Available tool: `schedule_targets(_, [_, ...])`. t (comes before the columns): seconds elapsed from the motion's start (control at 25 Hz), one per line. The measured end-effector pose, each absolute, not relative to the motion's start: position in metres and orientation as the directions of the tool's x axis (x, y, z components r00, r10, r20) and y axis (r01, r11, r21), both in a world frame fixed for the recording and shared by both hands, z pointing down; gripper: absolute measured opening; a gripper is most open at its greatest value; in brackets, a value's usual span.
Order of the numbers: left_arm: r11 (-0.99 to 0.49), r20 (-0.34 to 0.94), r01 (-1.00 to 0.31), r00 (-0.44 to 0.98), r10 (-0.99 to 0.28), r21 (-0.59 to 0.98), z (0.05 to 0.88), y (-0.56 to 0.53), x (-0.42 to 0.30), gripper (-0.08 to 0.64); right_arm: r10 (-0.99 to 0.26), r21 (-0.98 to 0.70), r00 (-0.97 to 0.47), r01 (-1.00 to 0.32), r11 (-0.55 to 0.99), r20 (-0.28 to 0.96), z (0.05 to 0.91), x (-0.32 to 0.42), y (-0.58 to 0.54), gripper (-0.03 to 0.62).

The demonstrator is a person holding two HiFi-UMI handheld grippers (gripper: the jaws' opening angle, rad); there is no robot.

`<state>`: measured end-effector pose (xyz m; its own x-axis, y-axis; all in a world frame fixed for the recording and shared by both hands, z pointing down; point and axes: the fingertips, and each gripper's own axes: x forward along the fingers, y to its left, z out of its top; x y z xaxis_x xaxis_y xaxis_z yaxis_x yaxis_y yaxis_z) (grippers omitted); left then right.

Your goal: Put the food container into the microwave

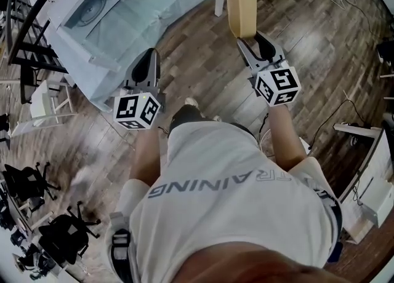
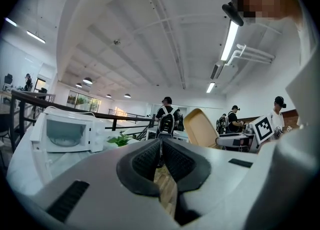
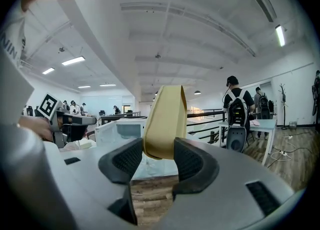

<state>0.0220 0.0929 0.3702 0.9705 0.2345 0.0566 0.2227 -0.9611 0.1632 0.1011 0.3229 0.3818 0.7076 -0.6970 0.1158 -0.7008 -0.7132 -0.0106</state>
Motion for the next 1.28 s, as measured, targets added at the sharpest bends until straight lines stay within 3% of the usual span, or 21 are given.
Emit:
schedule_targets(0.56, [-0.976,0.051,0.135,0.988,0.145,0.171,0.378,0.044,0.110,0.041,-0.763,0.006,0.633,-0.770,-0.638,0.133,0.389,0.202,0.263,0.212])
schedule_targets(1.28, [-0.972,0.030,-0.152,0.988,-0.149,0.177,0.356,-0.120,0.180,0.041,-0.928,0.029,0.345,-0.938,-0.345,0.139,0.365,0.326,0.049,0.212])
